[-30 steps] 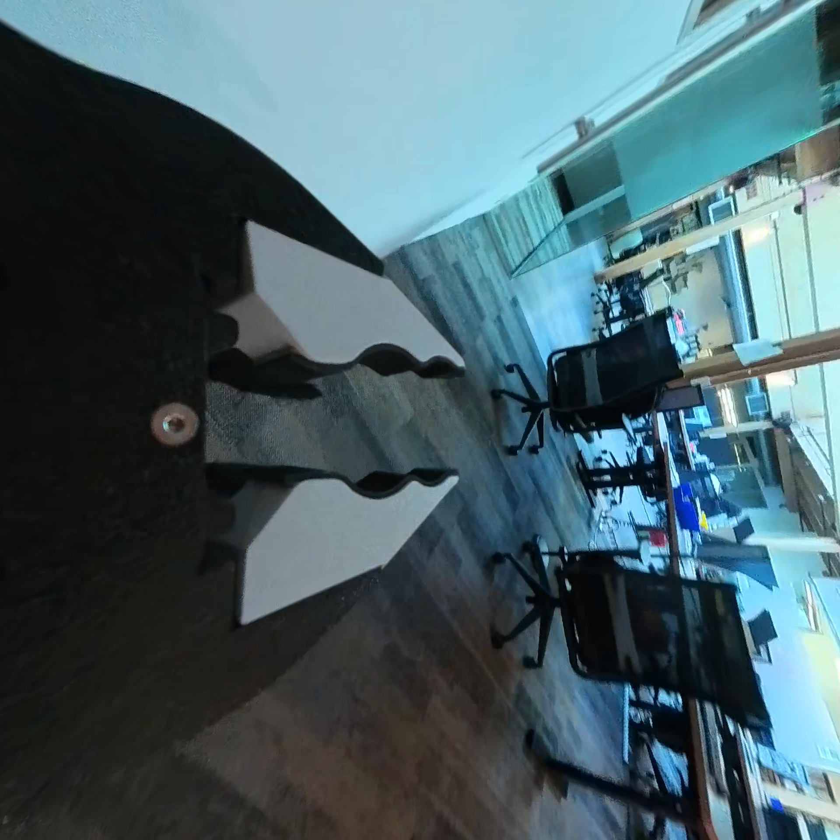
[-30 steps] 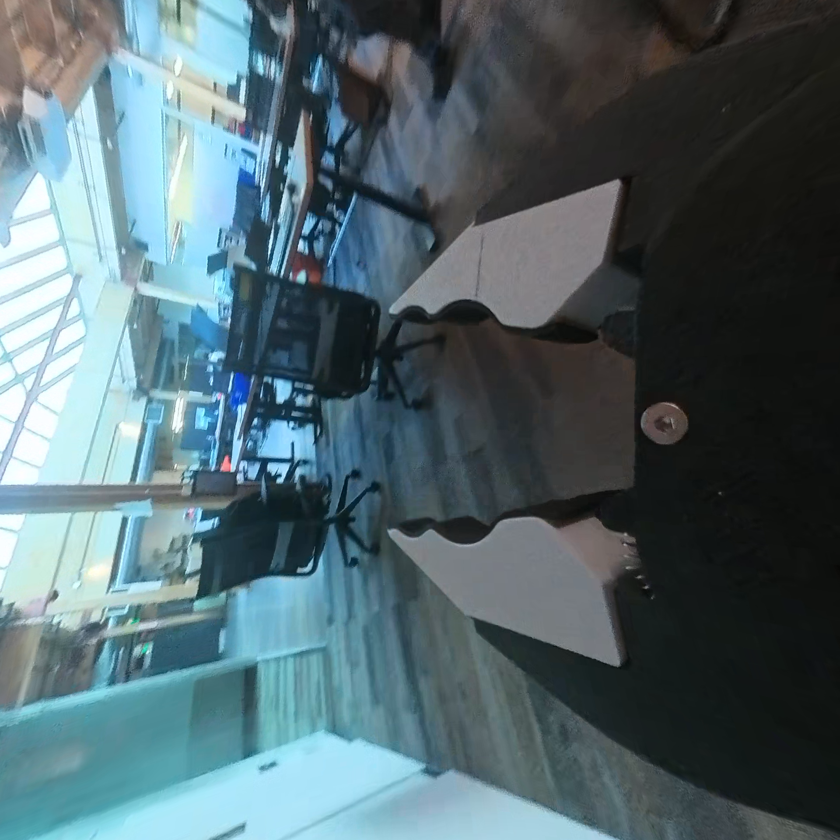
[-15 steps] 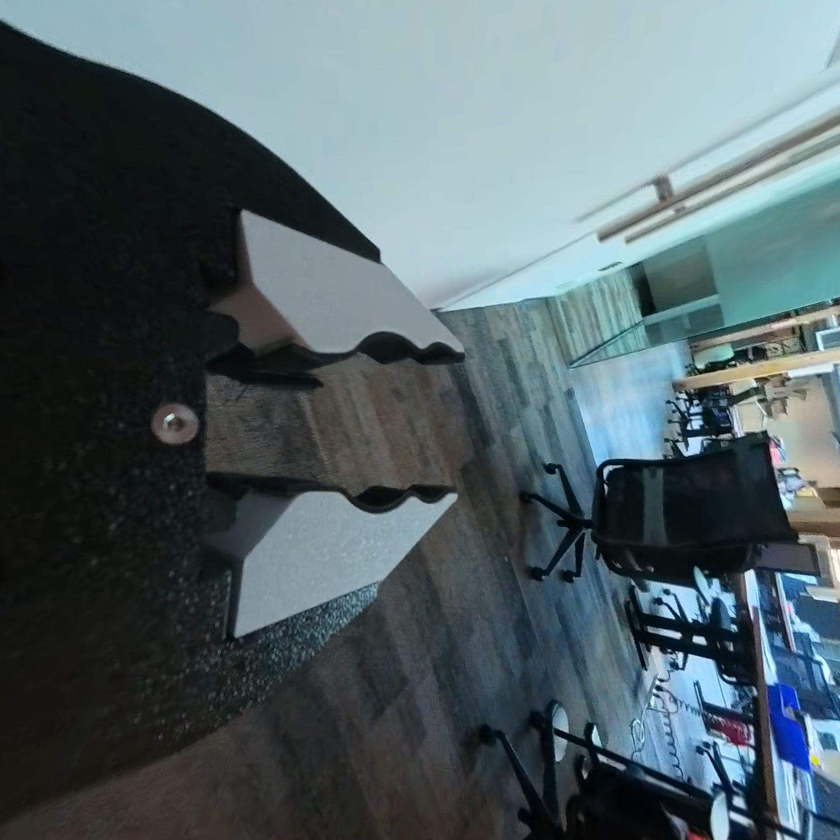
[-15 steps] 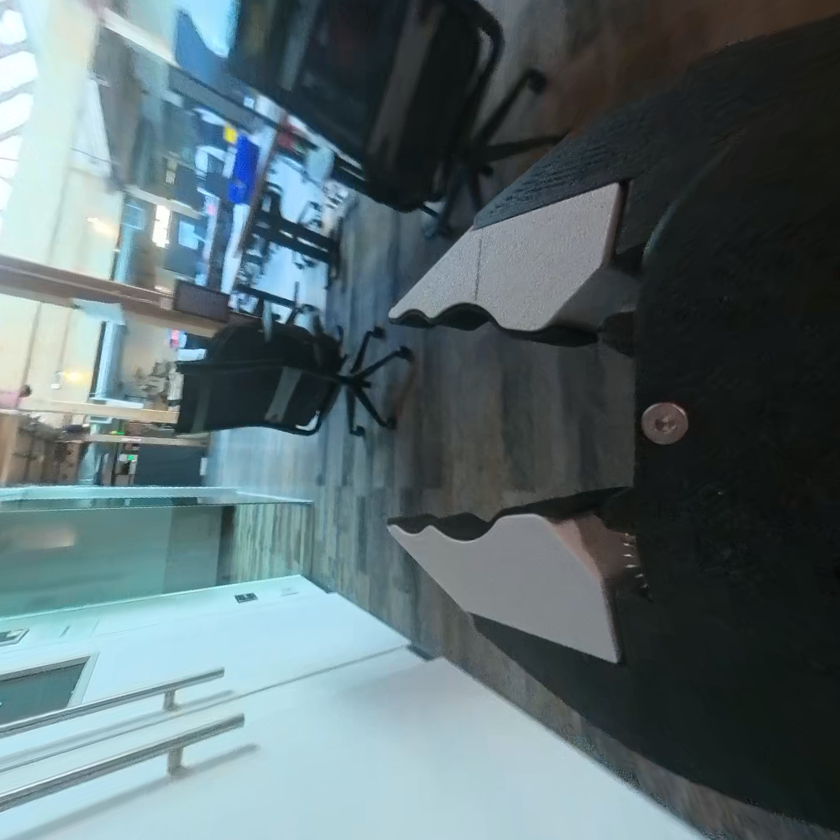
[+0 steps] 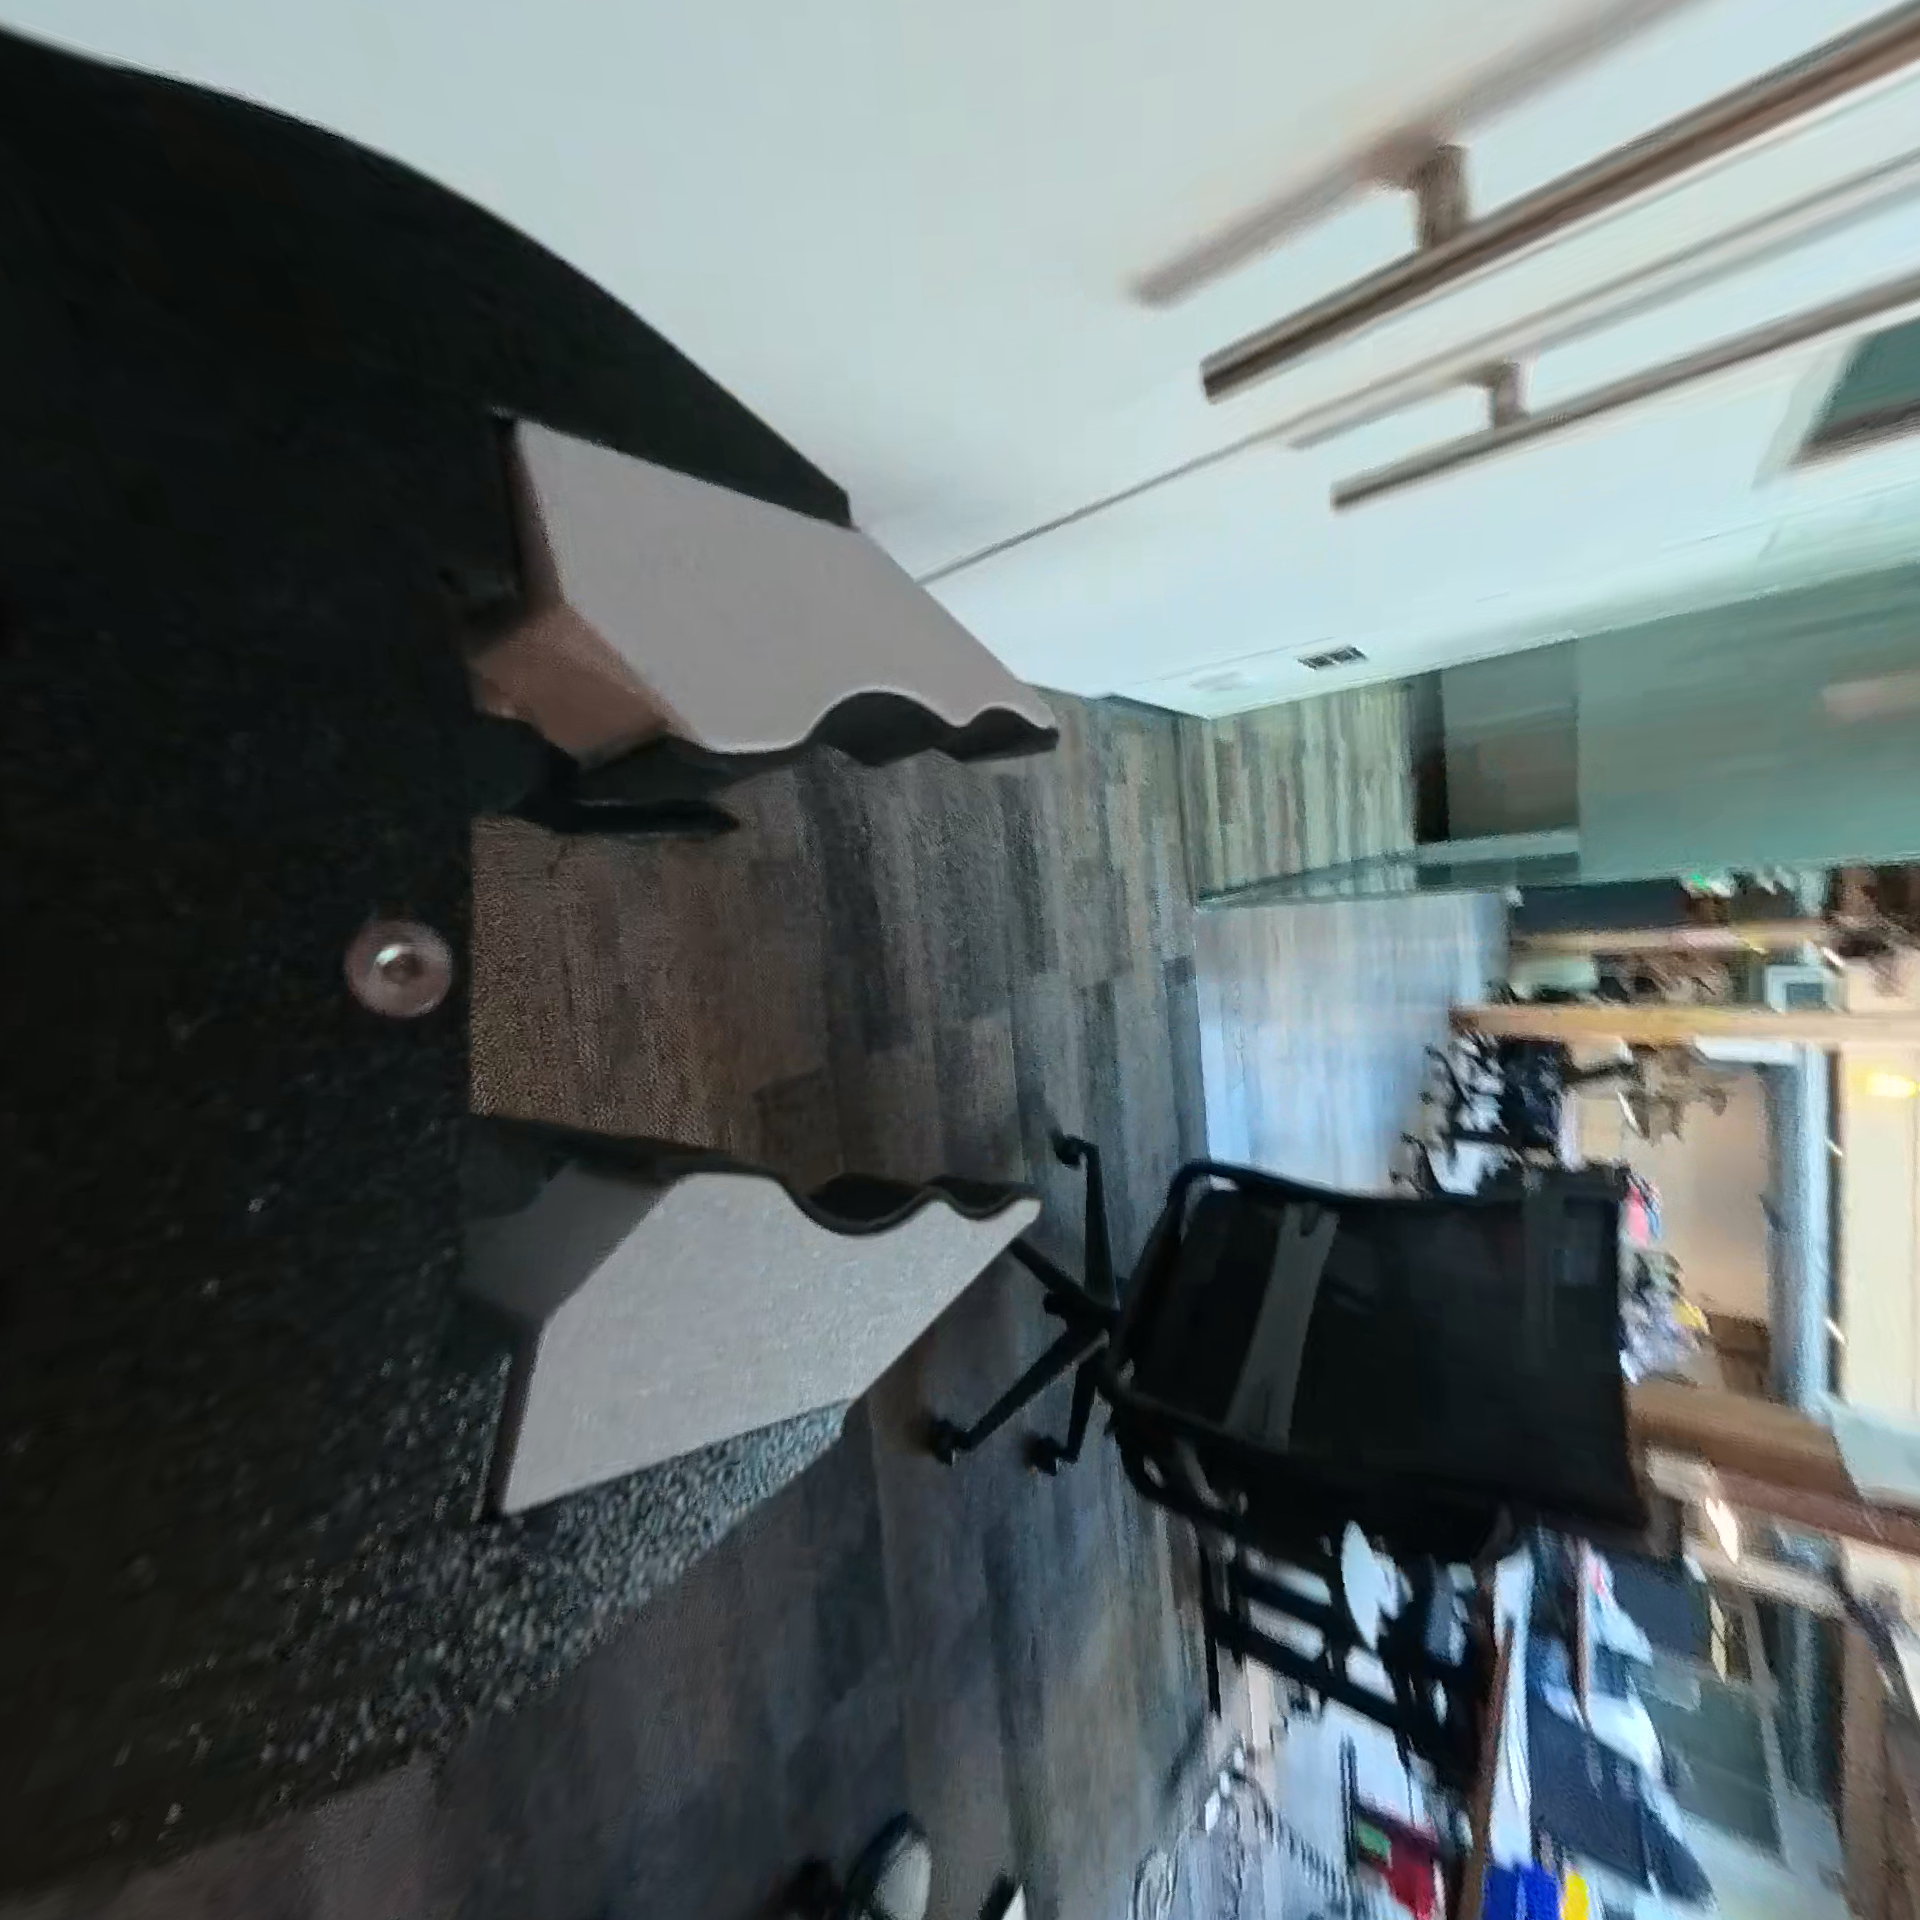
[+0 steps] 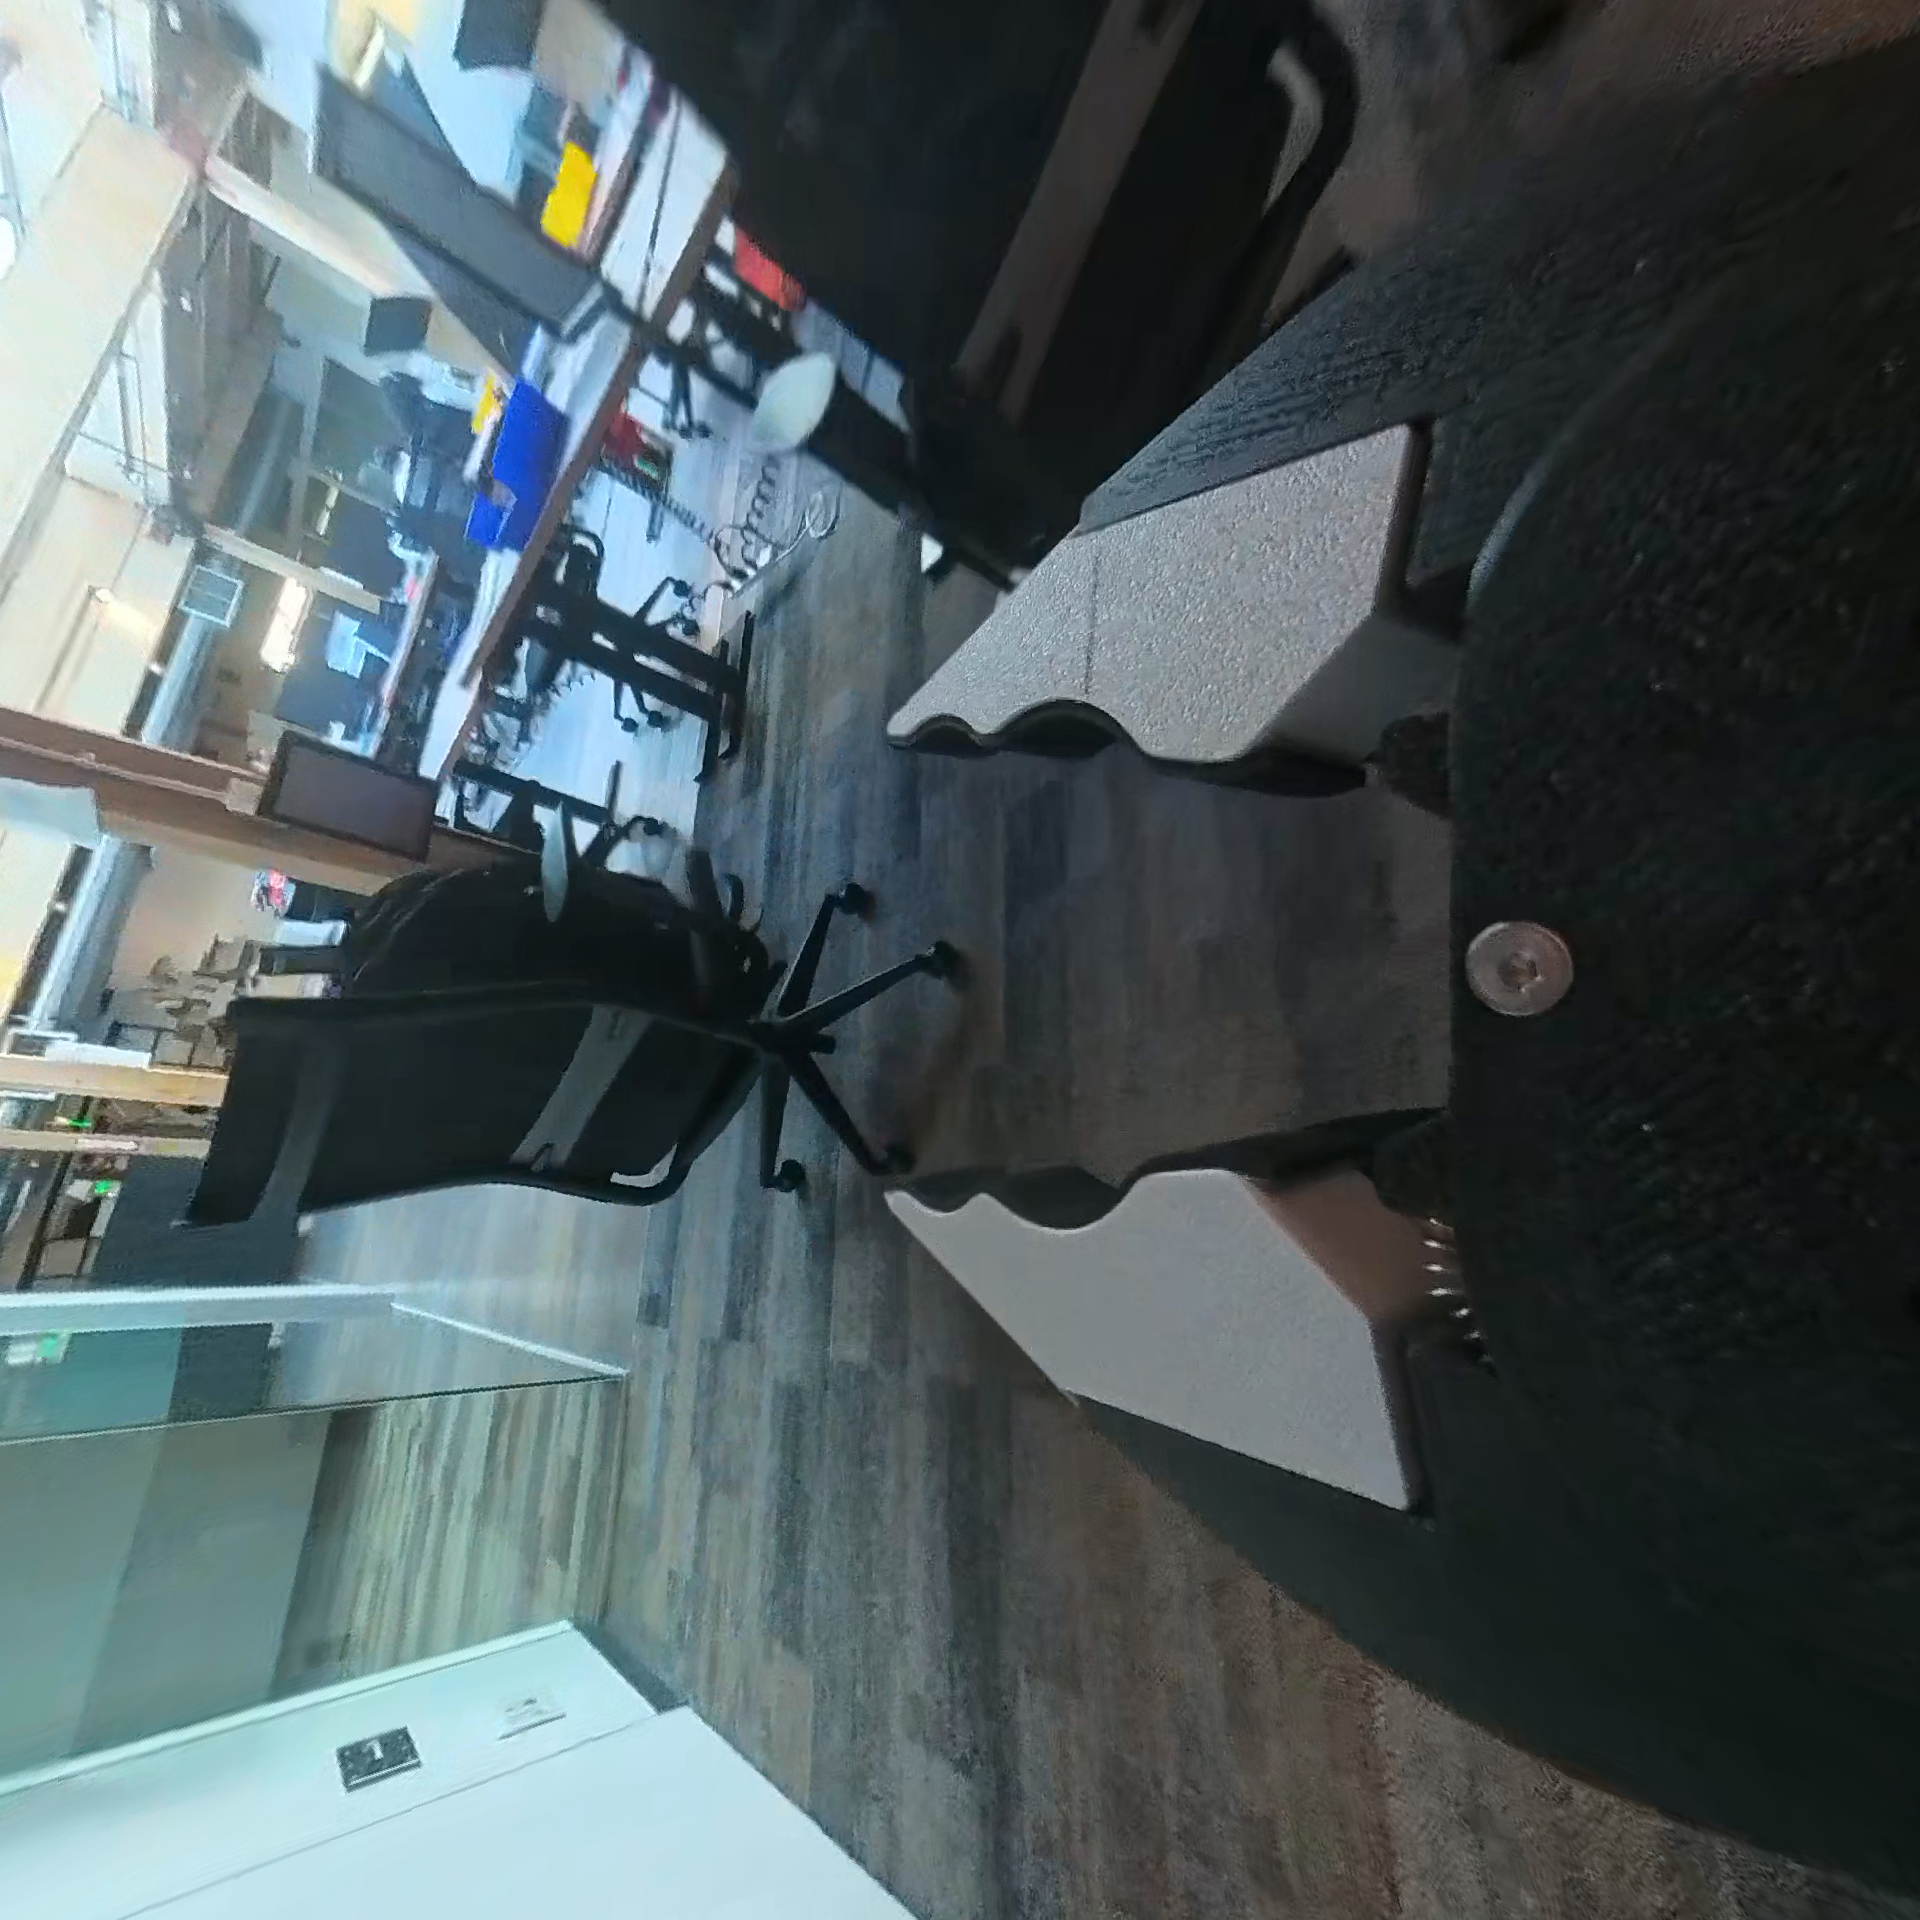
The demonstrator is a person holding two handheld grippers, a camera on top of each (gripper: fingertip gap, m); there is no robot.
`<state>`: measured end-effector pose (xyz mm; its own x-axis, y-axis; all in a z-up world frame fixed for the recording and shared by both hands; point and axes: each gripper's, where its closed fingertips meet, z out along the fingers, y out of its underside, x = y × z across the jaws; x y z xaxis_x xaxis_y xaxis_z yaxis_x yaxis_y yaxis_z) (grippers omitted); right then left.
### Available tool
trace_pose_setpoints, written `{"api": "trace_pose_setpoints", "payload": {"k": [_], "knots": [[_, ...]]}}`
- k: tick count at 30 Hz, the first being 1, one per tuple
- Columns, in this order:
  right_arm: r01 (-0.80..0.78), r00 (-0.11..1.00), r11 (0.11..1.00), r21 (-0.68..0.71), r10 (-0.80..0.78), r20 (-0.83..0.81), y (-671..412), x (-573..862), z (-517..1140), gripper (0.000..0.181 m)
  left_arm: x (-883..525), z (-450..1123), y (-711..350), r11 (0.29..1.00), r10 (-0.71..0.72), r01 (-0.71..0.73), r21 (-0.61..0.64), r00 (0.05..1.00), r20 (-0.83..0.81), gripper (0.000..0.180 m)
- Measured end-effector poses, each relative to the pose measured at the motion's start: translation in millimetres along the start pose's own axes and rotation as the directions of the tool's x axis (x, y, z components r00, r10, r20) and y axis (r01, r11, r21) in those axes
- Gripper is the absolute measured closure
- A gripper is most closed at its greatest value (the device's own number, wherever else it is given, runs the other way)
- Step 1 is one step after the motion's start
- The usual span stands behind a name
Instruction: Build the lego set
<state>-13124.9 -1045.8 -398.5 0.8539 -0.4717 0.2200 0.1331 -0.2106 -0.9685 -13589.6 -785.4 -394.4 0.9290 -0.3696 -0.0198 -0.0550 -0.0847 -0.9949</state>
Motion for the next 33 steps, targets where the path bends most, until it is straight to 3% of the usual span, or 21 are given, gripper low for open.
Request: {"api": "trace_pose_setpoints", "payload": {"k": [3,9,13,19,25,28,33], "knots": [[-0.012,0.995,1.0,0.0,0.011,0.098,-31,-22,119,0.103,-5,71,-9,0.998,-0.051,0.052,-0.035,0.998,0.045,0.098],[-0.008,0.947,0.992,0.122,-0.032,0.32,-112,-140,341,0.103,-63,184,-13,0.996,0.073,-0.06,-0.069,0.975,0.211,0.096],[-0.004,0.926,0.979,0.202,-0.073,0.371,-145,-221,473,0.103,-106,264,15,0.986,0.134,-0.097,-0.137,0.948,0.288,0.094],[0.035,0.885,0.99,0.14,-0.096,0.455,-157,-319,644,0.104,-158,442,29,0.962,0.176,-0.099,-0.255,0.938,0.299,0.092],[0.068,0.852,0.978,0.196,-0.159,0.498,-214,-387,795,0.106,-156,679,-39,0.968,0.212,-0.187,-0.168,0.966,0.146,0.09],[0.04,0.85,0.979,0.2,-0.138,0.508,-230,-415,874,0.106,-147,796,-70,0.984,0.17,-0.163,-0.073,0.981,0.092,0.09],[0.048,0.831,0.973,0.225,-0.164,0.532,-239,-472,1029,0.106,-147,973,-81,0.992,0.122,-0.12,-0.032,0.989,0.083,0.089]]}}
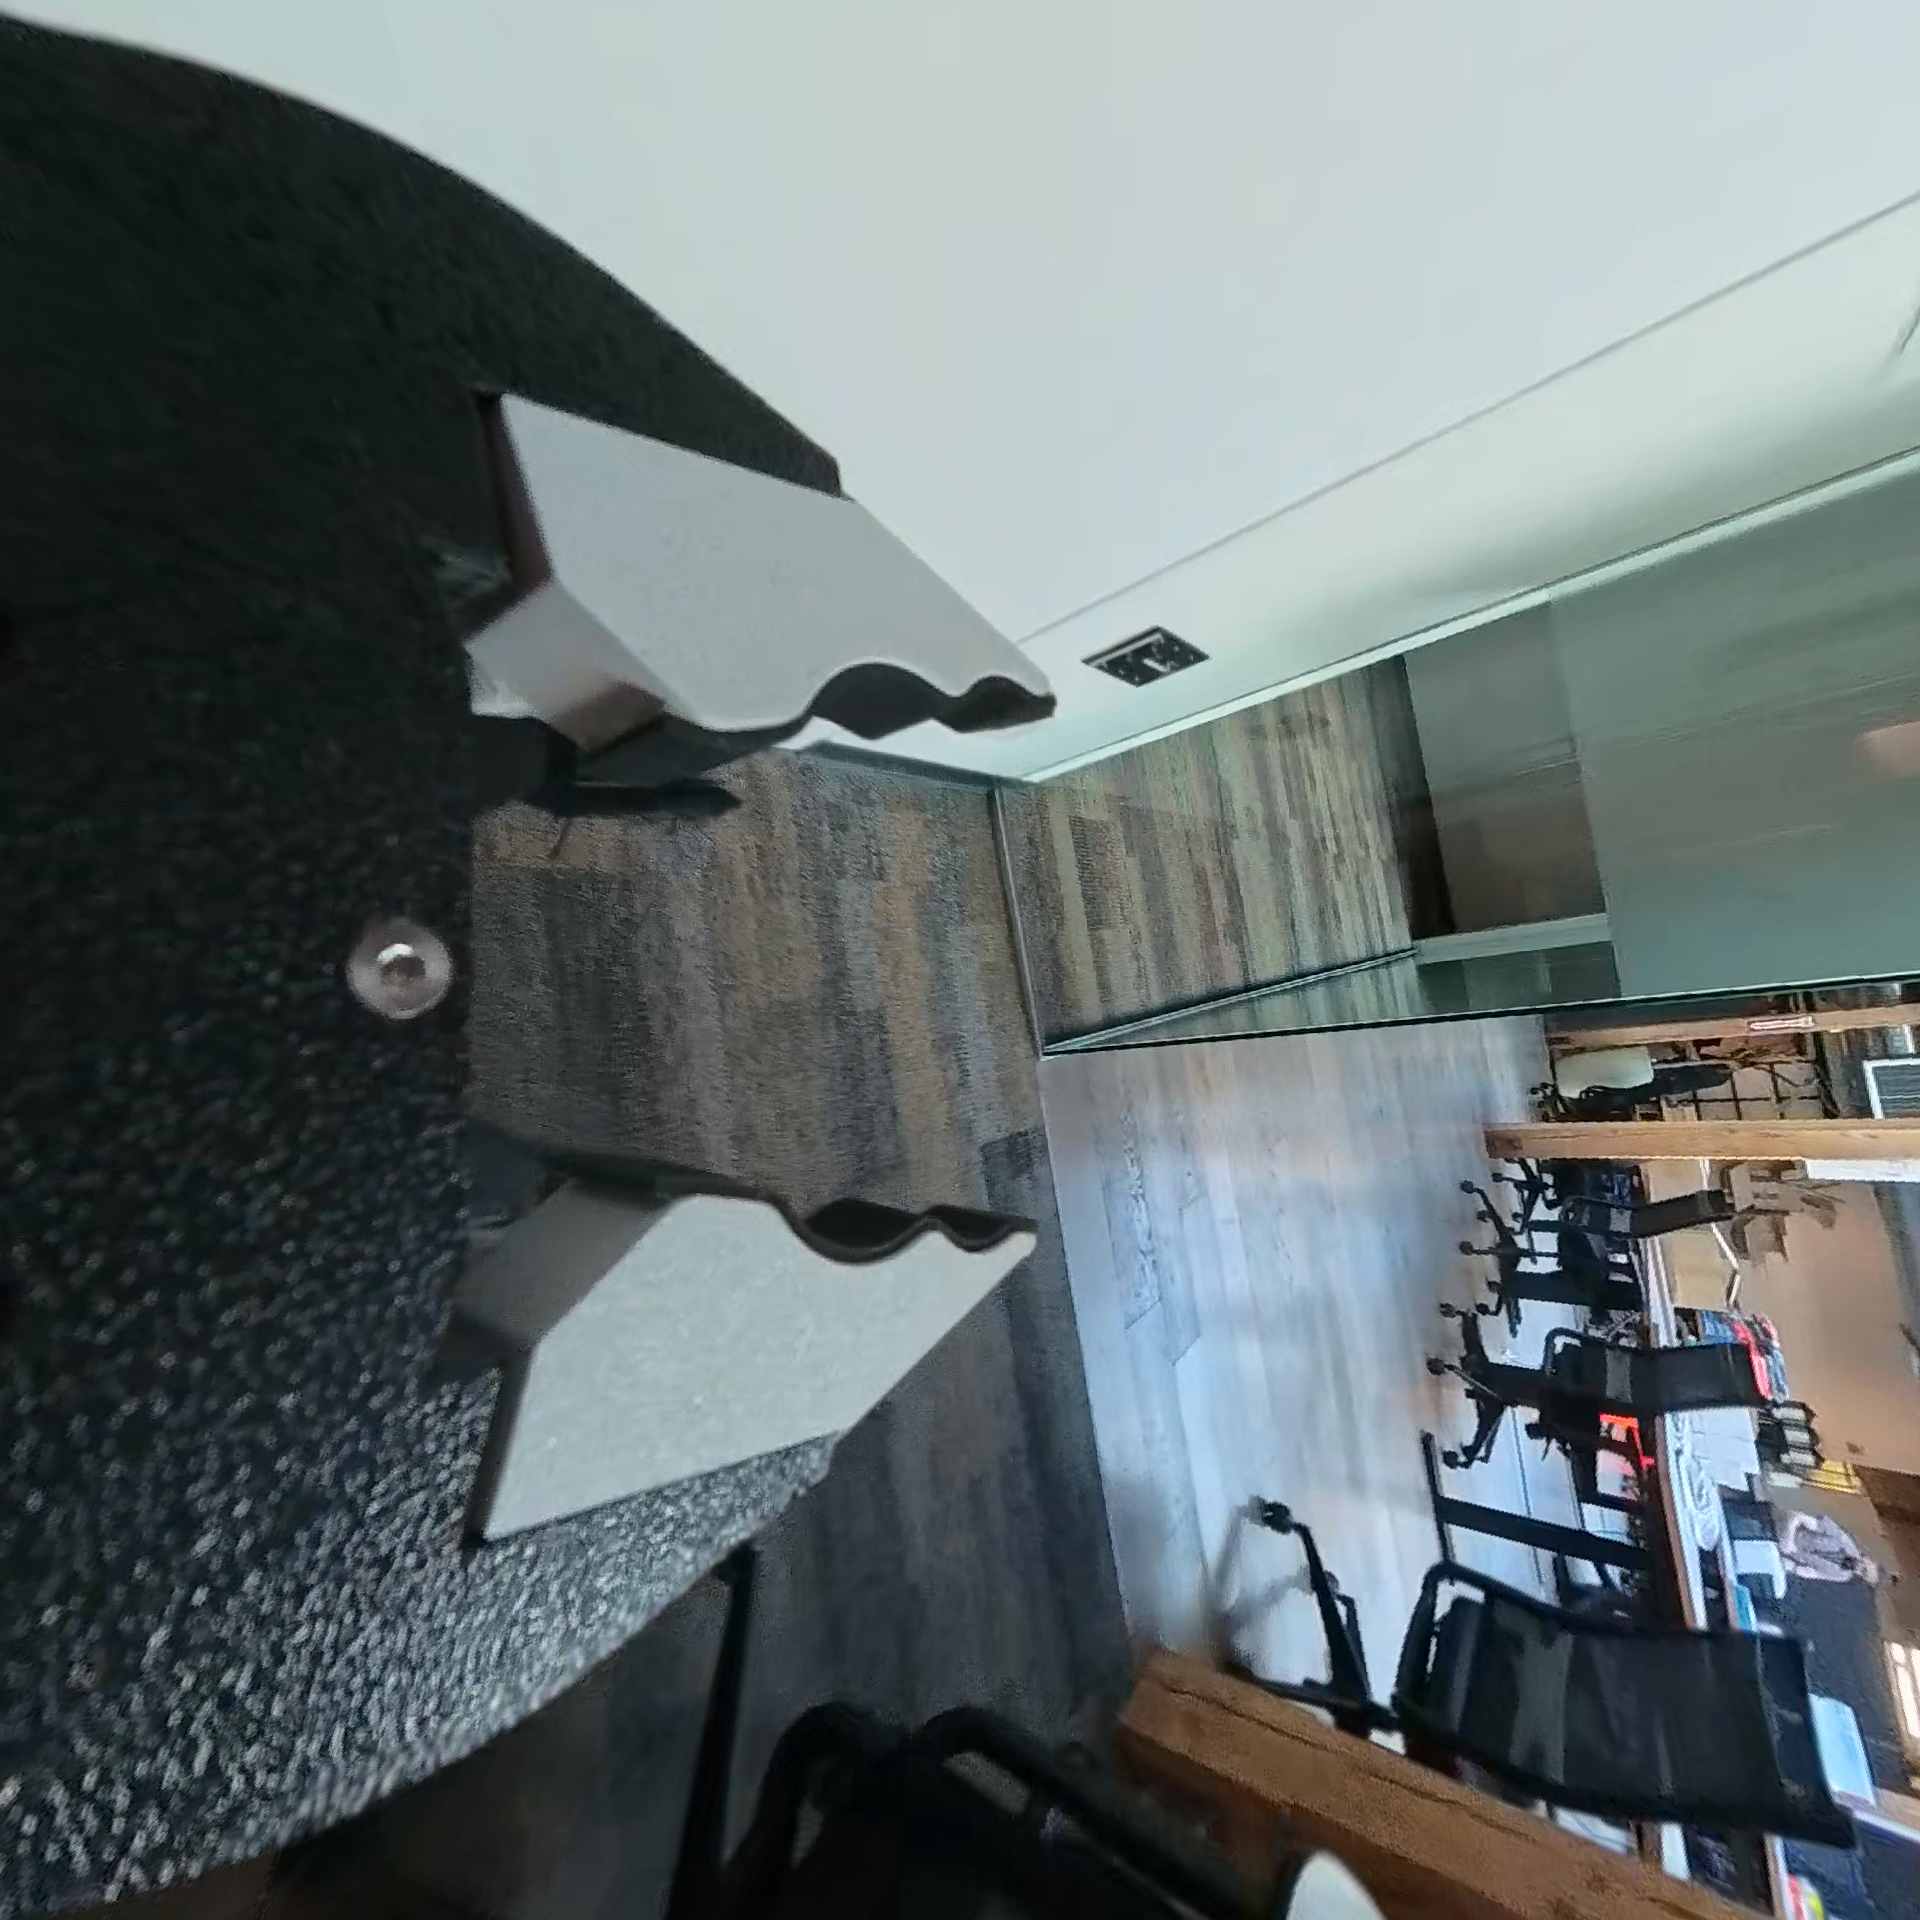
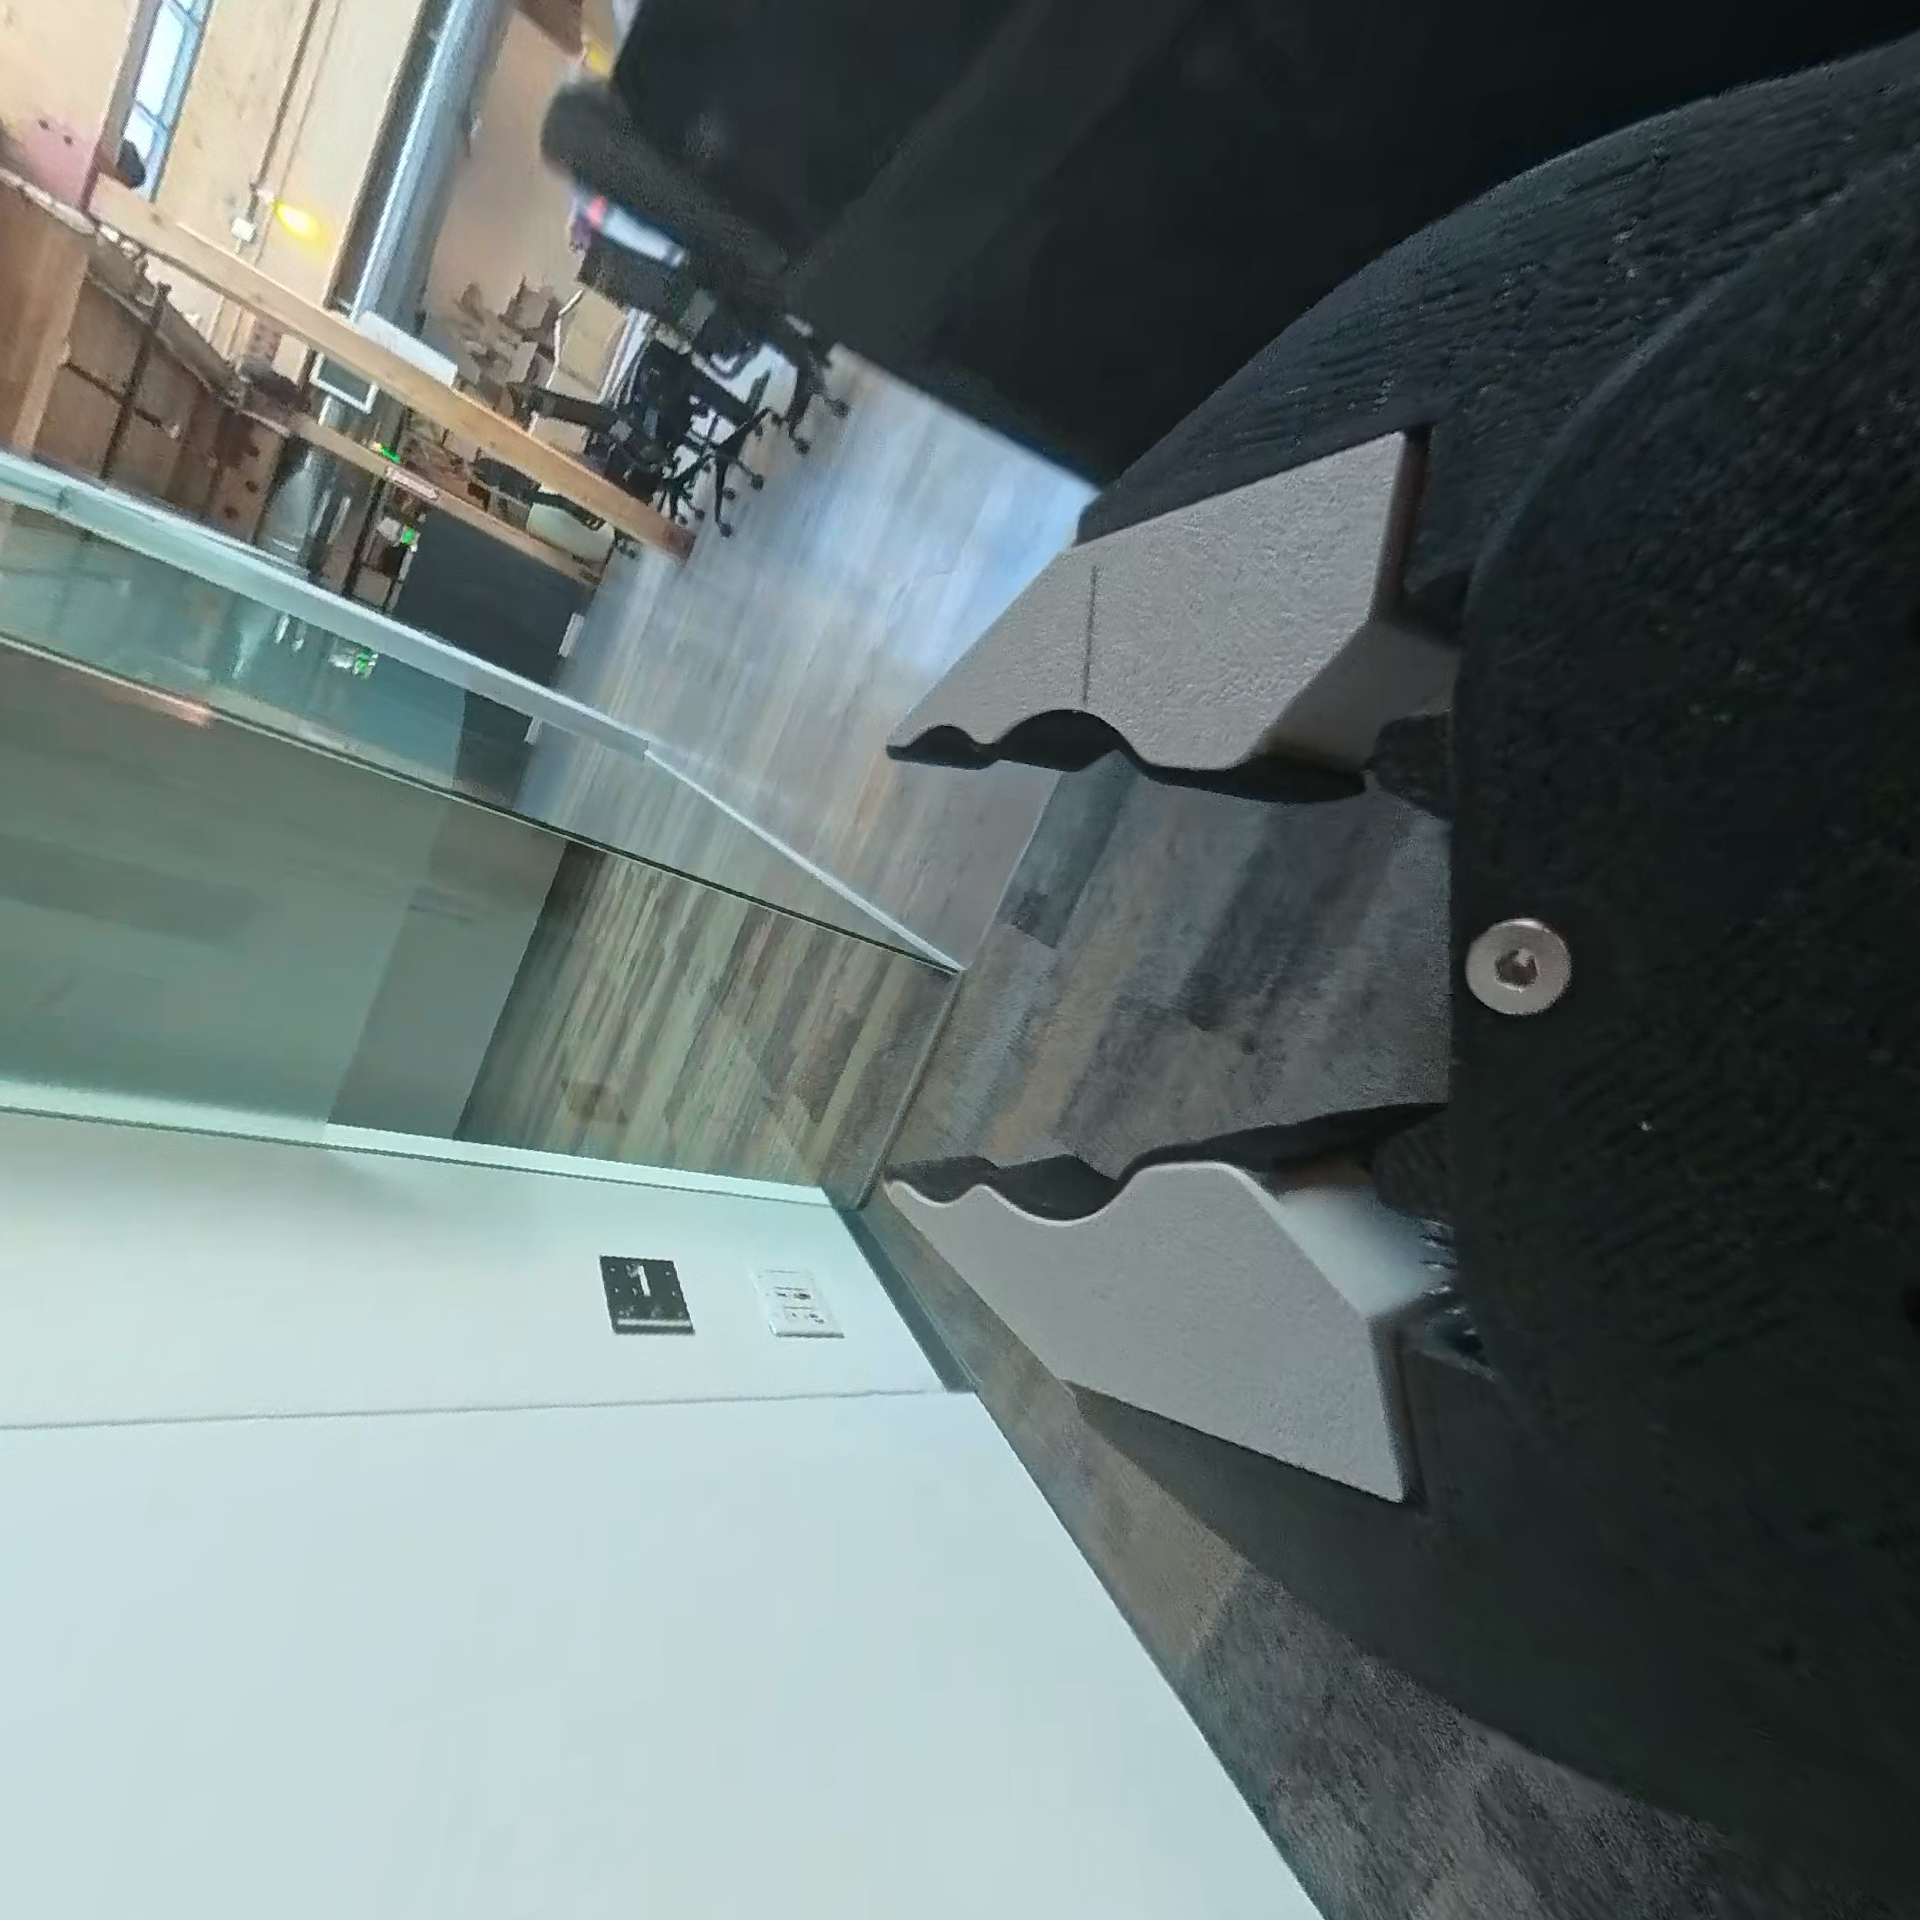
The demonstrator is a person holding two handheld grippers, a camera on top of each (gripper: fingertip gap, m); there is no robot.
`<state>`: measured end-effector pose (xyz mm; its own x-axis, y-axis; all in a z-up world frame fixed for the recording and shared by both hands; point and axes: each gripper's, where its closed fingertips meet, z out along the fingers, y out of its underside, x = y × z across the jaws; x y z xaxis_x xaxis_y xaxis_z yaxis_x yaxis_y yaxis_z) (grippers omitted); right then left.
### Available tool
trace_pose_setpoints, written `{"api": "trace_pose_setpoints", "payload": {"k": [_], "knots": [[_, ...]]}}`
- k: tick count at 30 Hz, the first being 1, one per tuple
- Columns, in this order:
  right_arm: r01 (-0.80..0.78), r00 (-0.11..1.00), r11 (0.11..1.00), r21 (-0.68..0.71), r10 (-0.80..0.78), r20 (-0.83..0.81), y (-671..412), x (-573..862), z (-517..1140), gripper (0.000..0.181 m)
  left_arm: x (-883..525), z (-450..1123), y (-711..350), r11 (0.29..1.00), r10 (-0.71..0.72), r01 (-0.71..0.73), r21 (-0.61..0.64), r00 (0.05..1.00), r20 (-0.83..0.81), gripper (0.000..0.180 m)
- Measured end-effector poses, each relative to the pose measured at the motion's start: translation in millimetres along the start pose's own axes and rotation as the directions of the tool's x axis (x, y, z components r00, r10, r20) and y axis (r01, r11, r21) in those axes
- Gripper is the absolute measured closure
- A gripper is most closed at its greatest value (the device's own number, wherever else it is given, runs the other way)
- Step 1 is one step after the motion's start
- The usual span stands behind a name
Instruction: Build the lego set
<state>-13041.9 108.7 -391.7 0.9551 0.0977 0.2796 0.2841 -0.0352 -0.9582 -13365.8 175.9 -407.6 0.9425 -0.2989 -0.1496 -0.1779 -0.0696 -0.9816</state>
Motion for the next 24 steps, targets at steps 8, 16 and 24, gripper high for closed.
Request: {"api": "trace_pose_setpoints", "payload": {"k": [8,16,24], "knots": [[-0.015,0.998,0.988,0.153,0.006,0.062,-39,97,282,0.117,14,250,-68,0.999,-0.036,0.036,0.002,0.999,-0.022,0.095],[-0.055,0.994,0.977,0.205,0.073,-0.084,-46,208,524,0.117,21,517,-93,0.994,-0.101,0.099,-0.039,0.993,-0.065,0.097],[-0.079,0.974,0.988,0.132,0.105,-0.202,-16,355,708,0.116,105,800,-148,0.993,-0.107,0.081,-0.084,0.922,-0.372,0.112]]}}
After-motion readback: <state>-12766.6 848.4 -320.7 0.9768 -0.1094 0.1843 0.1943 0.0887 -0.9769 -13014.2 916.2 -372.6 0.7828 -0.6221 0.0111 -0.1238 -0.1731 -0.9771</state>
